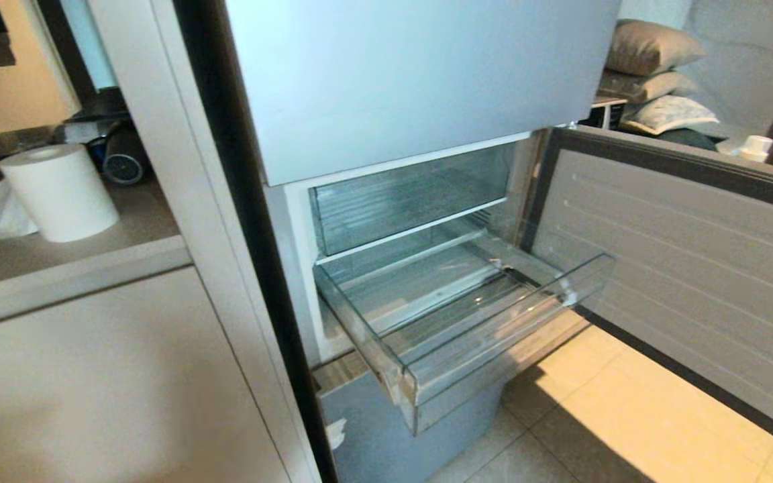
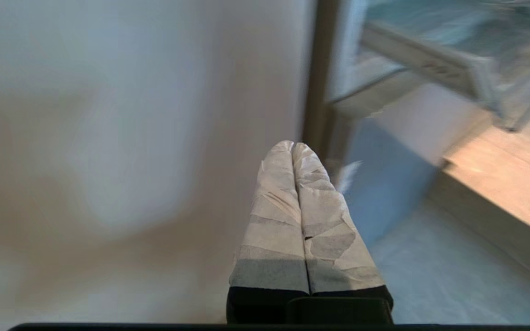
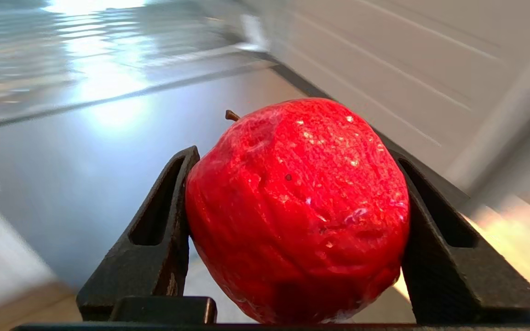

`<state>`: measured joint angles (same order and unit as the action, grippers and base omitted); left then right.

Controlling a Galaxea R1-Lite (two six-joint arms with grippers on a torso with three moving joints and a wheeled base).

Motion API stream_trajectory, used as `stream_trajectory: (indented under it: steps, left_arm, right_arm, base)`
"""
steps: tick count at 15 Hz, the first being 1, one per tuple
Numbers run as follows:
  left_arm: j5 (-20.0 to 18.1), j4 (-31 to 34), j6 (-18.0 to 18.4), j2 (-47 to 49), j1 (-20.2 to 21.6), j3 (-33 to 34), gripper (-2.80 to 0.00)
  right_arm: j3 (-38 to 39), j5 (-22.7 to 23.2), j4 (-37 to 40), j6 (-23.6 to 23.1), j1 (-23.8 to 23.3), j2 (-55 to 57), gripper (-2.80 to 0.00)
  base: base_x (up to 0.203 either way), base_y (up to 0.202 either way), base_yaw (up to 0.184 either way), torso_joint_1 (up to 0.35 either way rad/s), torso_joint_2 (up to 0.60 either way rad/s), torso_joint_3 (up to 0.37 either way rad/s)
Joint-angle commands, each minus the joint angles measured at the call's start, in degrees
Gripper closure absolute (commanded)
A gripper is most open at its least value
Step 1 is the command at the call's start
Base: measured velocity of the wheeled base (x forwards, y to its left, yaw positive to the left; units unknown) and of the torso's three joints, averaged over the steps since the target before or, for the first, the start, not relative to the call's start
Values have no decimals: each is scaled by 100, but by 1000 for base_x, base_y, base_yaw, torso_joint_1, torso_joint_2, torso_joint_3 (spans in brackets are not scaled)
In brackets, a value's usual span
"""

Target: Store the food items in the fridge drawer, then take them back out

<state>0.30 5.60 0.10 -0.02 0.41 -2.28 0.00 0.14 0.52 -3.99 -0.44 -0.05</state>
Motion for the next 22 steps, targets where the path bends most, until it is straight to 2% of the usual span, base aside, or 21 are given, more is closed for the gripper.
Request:
stream_trajectory:
  steps: [1,8,11,13,15,18,21,22]
  left_arm:
    - [5,3,-1,2,2,-1,0]
    - [5,3,-1,2,2,-1,0]
    - [5,3,-1,2,2,-1,0]
    - [-4,3,-1,2,2,-1,0]
    - [5,3,-1,2,2,-1,0]
    - [5,3,-1,2,2,-9,0]
    - [-2,3,-1,2,2,-1,0]
    - [-4,3,-1,2,2,-1,0]
  right_arm:
    - [0,-14,0,-6,0,14,0]
    - [0,-32,0,66,0,14,0]
    - [-78,-41,-96,-1,-5,380,0]
    - [-477,-360,-385,369,-68,1155,0]
    - [-1061,-794,-532,956,-414,2235,0]
    - [-1714,-1189,-736,1562,-1349,3706,0]
    - [-1912,-1218,-1568,1759,-2394,5120,0]
    - [-1935,-1086,-1960,1782,-2721,5570,0]
  base:
    - [-1,7,-176,1,2,2]
    - [0,7,-172,2,3,1]
    - [-1,4,-69,1,1,2]
    - [0,0,0,0,0,0]
    - [0,0,0,0,0,0]
    - [0,0,0,0,0,0]
    - [0,0,0,0,0,0]
    - [0,0,0,0,0,0]
